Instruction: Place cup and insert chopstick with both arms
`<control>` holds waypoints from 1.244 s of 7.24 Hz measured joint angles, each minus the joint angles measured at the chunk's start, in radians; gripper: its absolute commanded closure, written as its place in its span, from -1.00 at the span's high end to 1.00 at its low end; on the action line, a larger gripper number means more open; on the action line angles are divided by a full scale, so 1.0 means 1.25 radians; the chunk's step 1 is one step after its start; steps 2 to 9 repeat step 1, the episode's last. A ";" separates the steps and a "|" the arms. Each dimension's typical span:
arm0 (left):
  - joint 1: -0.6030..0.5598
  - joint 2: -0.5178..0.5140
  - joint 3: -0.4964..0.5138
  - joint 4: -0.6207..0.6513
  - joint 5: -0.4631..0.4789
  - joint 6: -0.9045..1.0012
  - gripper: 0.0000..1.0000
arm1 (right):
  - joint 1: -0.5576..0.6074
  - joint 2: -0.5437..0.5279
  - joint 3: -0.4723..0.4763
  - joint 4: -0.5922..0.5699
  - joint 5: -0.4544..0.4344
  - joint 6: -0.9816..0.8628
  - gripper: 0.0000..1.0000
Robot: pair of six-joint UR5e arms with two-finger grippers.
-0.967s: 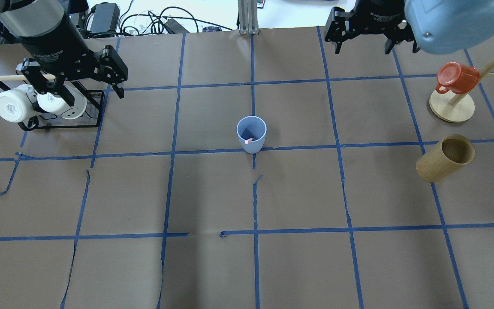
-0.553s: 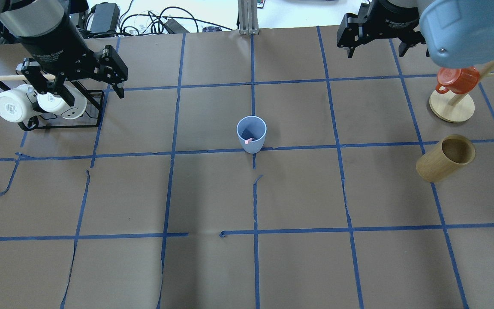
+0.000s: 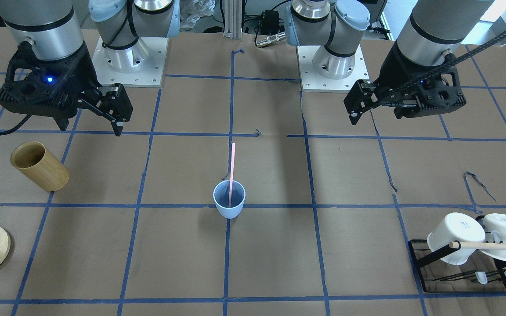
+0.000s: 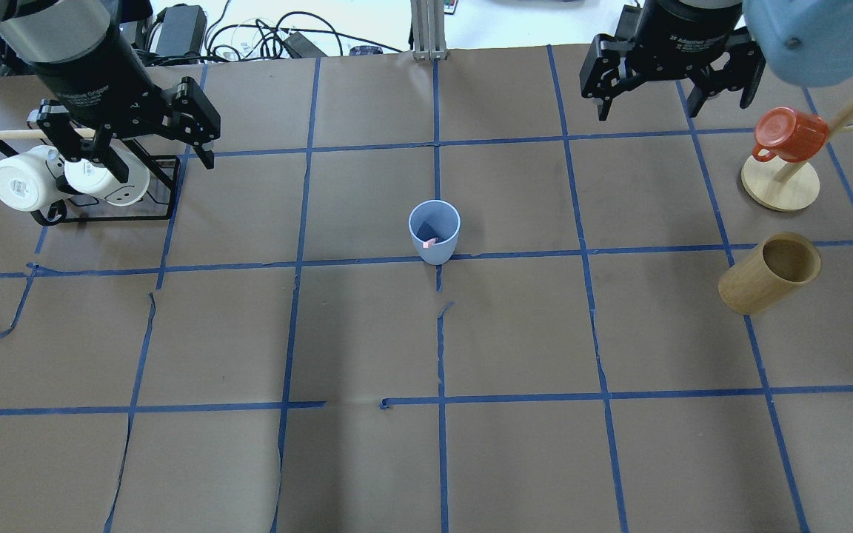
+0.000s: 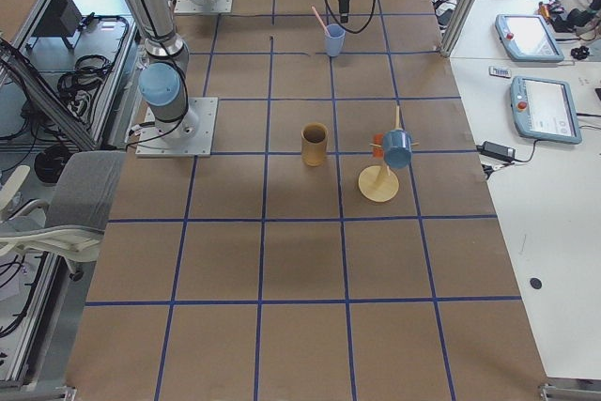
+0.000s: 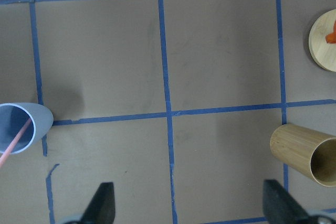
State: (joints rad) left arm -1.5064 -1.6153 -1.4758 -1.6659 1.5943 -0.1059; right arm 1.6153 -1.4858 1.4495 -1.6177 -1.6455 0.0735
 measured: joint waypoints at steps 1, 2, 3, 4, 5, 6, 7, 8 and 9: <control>0.000 0.000 0.000 0.000 0.000 0.000 1.00 | -0.001 0.000 0.001 0.003 0.002 -0.038 1.00; 0.000 0.000 0.000 0.000 0.000 0.000 1.00 | -0.001 0.000 0.001 0.003 0.002 -0.038 1.00; 0.000 0.000 0.000 0.000 0.000 0.000 1.00 | -0.001 0.000 0.001 0.003 0.002 -0.038 1.00; 0.000 0.000 0.000 0.000 0.000 0.000 1.00 | -0.001 0.000 0.001 0.003 0.002 -0.038 1.00; 0.000 0.000 0.000 0.000 0.000 0.000 1.00 | -0.001 0.000 0.001 0.003 0.002 -0.038 1.00; 0.000 0.000 0.000 0.000 0.000 0.000 1.00 | -0.001 0.000 0.001 0.003 0.002 -0.038 1.00; 0.000 0.000 0.000 0.000 0.000 0.000 1.00 | -0.001 0.000 0.001 0.003 0.002 -0.038 1.00; 0.000 0.000 0.000 0.000 0.000 0.000 1.00 | -0.001 0.000 0.001 0.003 0.002 -0.038 1.00; 0.000 0.000 0.000 0.000 0.000 0.000 1.00 | -0.001 0.000 0.001 0.003 0.002 -0.038 1.00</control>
